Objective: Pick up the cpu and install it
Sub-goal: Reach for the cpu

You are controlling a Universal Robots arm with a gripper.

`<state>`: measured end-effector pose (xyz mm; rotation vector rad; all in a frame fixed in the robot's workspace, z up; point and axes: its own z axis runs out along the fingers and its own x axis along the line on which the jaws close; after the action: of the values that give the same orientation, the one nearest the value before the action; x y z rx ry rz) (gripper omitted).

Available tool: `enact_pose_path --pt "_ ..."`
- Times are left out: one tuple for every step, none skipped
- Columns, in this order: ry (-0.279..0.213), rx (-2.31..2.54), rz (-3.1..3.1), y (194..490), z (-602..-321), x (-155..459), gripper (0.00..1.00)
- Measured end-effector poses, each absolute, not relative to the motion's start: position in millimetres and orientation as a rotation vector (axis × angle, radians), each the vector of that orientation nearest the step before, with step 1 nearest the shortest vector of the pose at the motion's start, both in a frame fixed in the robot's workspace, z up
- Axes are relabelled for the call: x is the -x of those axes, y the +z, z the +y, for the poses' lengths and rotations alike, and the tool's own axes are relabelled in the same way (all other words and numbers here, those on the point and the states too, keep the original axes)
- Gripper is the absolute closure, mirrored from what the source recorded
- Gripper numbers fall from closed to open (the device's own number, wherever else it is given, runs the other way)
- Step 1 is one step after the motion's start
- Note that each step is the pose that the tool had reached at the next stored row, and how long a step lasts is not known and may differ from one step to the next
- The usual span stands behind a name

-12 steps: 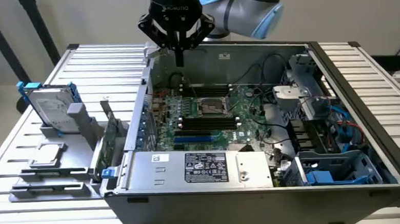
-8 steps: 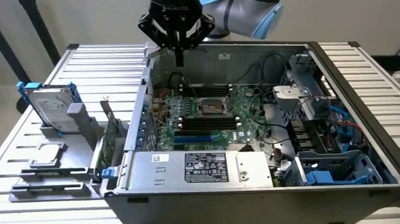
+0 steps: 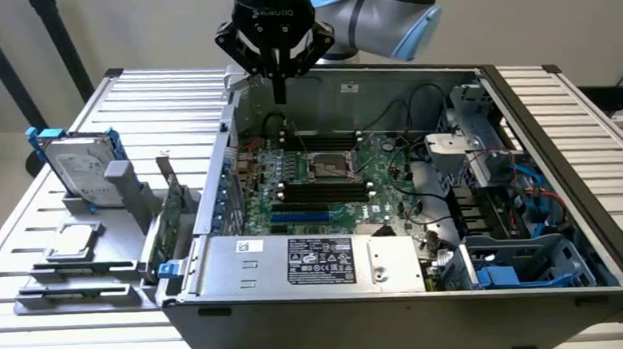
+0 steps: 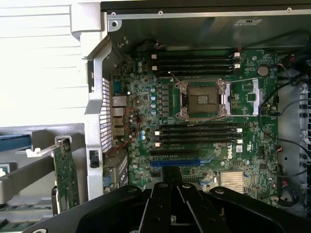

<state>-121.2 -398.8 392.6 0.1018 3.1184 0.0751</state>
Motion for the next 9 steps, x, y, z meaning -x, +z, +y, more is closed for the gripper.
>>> enact_pose_path --pt "0.075 -0.102 3.118 392.6 -398.8 121.2 0.89" --pt "0.075 -0.102 3.118 392.6 -398.8 121.2 0.89" --pt "0.075 -0.102 3.118 392.6 -398.8 121.2 0.89" --pt "0.075 -0.102 3.118 392.6 -398.8 121.2 0.89" --pt "0.075 -0.102 3.118 392.6 -398.8 121.2 0.89" --pt "0.075 -0.102 3.118 392.6 -398.8 121.2 0.89" --pt "0.075 -0.102 3.118 392.6 -398.8 121.2 0.89" --pt "0.075 -0.101 3.119 392.6 -398.8 121.3 0.89" --pt "0.075 -0.101 3.119 392.6 -398.8 122.0 0.89"
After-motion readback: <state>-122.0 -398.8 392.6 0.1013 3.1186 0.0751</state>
